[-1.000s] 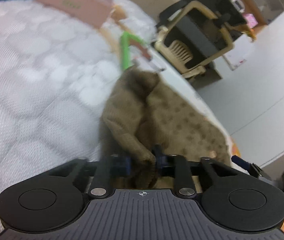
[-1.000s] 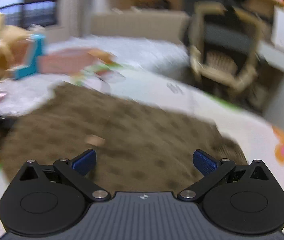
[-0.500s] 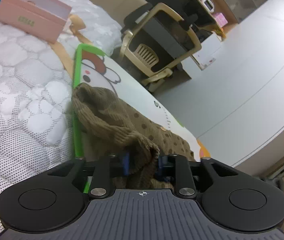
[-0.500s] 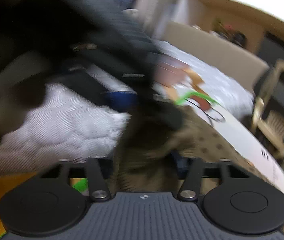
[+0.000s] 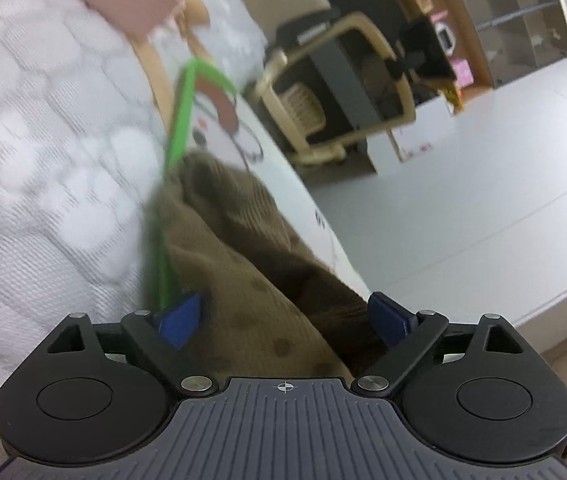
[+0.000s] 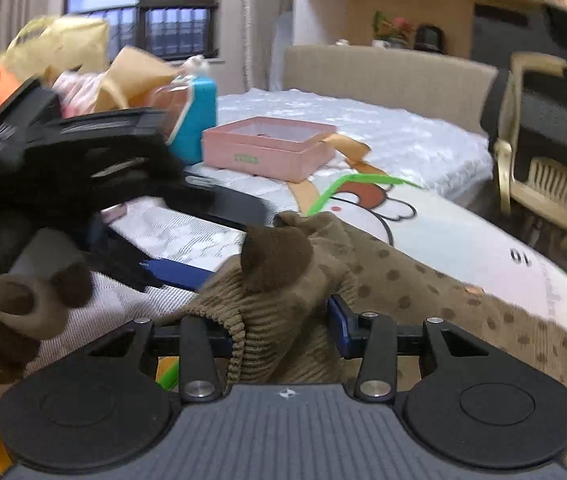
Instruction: Fold clothes
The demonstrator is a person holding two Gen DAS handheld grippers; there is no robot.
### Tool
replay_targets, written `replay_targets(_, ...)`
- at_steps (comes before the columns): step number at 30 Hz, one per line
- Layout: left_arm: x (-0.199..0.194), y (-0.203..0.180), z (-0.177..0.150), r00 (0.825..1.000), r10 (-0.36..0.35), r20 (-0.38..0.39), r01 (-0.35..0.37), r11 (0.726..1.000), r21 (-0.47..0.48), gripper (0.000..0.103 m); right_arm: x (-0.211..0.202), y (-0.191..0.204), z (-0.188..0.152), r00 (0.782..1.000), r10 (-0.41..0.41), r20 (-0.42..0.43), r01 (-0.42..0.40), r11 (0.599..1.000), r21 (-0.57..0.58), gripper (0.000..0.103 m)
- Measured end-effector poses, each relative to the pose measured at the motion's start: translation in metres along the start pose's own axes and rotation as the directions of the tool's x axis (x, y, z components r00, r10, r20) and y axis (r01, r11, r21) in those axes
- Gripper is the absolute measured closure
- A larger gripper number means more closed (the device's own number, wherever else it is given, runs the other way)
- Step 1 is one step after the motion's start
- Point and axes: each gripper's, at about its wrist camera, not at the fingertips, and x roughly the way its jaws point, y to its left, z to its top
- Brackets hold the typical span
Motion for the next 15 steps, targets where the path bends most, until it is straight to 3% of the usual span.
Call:
replay_targets(2,0.008,0.0,0.002,1.0,-0.005,0.004,0.005,1.0,-0.012,0.01,0.004,0.011,0.0,1.0,-0.022,0.006,0.022,0.998,-0.062,0.059)
replay_targets(6,0.01,-0.003,0.008,0.997,-0.076,0.022,0.077,0.996,-0.036,0.012,0.013,0.033,-0.001,0.998,-0.065,0.021,0.068,0.981,-0.183,0.029)
replay_targets(10,0.013,-0.02,0.008,0.994,-0.112,0.002,0.112,0.994,0.016,0.012,0.022,0.054,-0.002,0.994,-0.105,0.041,0.113,0.947,-0.302,0.027)
replay_targets(11,0.012,-0.022,0.008,0.993,-0.119,0.003,0.118,0.993,0.024,0.012,0.026,0.056,0.0,0.993,-0.11,0.044,0.118,0.944,-0.307,0.036)
replay_targets(12,0.009,-0.024,0.008,0.992,-0.126,0.008,0.126,0.992,0.03,0.011,0.026,0.054,0.001,0.994,-0.102,0.045,0.111,0.949,-0.294,0.052)
replay_targets(15,-0.016,-0.019,0.015,0.985,-0.141,0.097,0.14,0.99,0.018,0.009,0.022,0.048,0.006,0.996,-0.07,0.053,0.081,0.965,-0.248,0.074)
